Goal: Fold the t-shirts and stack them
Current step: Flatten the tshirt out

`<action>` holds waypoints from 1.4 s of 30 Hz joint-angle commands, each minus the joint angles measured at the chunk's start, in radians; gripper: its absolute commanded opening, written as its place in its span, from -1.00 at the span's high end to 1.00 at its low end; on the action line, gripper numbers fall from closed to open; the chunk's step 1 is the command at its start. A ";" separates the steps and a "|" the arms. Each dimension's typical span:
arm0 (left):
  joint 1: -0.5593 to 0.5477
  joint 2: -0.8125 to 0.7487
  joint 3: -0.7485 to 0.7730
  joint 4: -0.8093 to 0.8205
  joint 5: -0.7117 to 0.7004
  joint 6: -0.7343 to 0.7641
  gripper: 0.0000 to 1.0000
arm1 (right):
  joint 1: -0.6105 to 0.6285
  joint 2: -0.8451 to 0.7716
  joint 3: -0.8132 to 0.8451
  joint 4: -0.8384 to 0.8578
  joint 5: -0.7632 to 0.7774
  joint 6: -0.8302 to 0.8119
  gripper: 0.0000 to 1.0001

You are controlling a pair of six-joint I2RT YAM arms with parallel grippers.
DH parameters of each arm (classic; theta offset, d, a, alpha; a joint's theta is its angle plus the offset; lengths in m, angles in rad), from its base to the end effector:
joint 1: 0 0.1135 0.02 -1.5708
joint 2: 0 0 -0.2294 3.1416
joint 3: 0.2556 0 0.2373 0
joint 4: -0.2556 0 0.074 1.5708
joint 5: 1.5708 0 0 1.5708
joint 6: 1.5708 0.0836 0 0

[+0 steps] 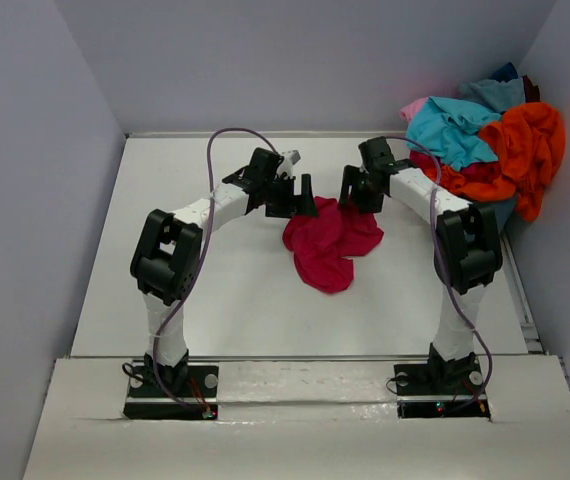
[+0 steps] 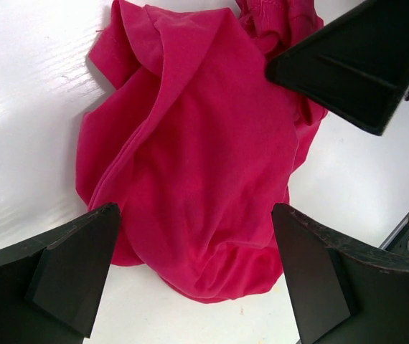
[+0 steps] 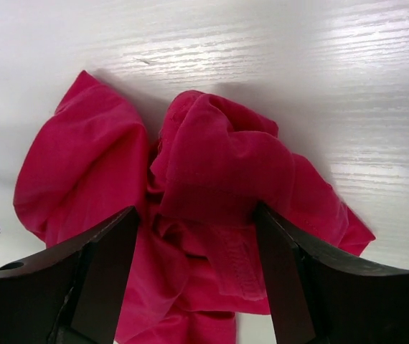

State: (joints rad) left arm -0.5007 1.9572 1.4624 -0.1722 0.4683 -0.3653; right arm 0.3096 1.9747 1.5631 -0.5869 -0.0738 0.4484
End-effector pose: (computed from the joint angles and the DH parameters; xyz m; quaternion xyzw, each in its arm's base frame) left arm 0.3799 -0.2509 0.1778 0.1603 0.8662 -0.3677 0.2980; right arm 0.4075 0.1368 0.1553 0.0561 0.9571 0.1372 0.2490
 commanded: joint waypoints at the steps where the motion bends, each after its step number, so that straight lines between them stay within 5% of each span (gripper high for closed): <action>1: 0.004 -0.017 0.022 -0.004 -0.005 0.009 -0.98 | 0.017 0.030 0.069 -0.007 0.014 -0.020 -0.37; 4: 0.004 -0.015 0.026 -0.006 -0.007 0.011 -0.98 | 0.017 0.032 0.083 -0.013 0.025 -0.027 -0.13; 6: 0.004 -0.017 0.029 -0.009 -0.013 0.015 -0.98 | 0.017 0.032 0.097 -0.025 0.032 -0.027 0.39; 14: 0.004 -0.012 0.050 -0.030 -0.023 0.032 -0.98 | 0.026 0.004 0.117 -0.066 0.065 -0.023 0.86; 21: 0.004 -0.038 0.046 -0.030 -0.078 0.039 -0.98 | 0.057 -0.097 0.098 -0.073 0.069 -0.051 0.86; 32: 0.004 -0.148 0.141 -0.113 -0.321 0.101 -0.98 | 0.117 -0.293 0.293 -0.194 0.020 -0.108 0.86; 42: 0.004 -0.259 0.377 -0.251 -0.542 0.181 -0.98 | 0.236 -0.416 0.376 -0.194 -0.017 -0.149 0.86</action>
State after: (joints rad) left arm -0.4999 1.8194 1.7500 -0.3748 0.0425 -0.2321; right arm 0.4866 1.6291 1.8717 -0.7837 -0.0669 0.3389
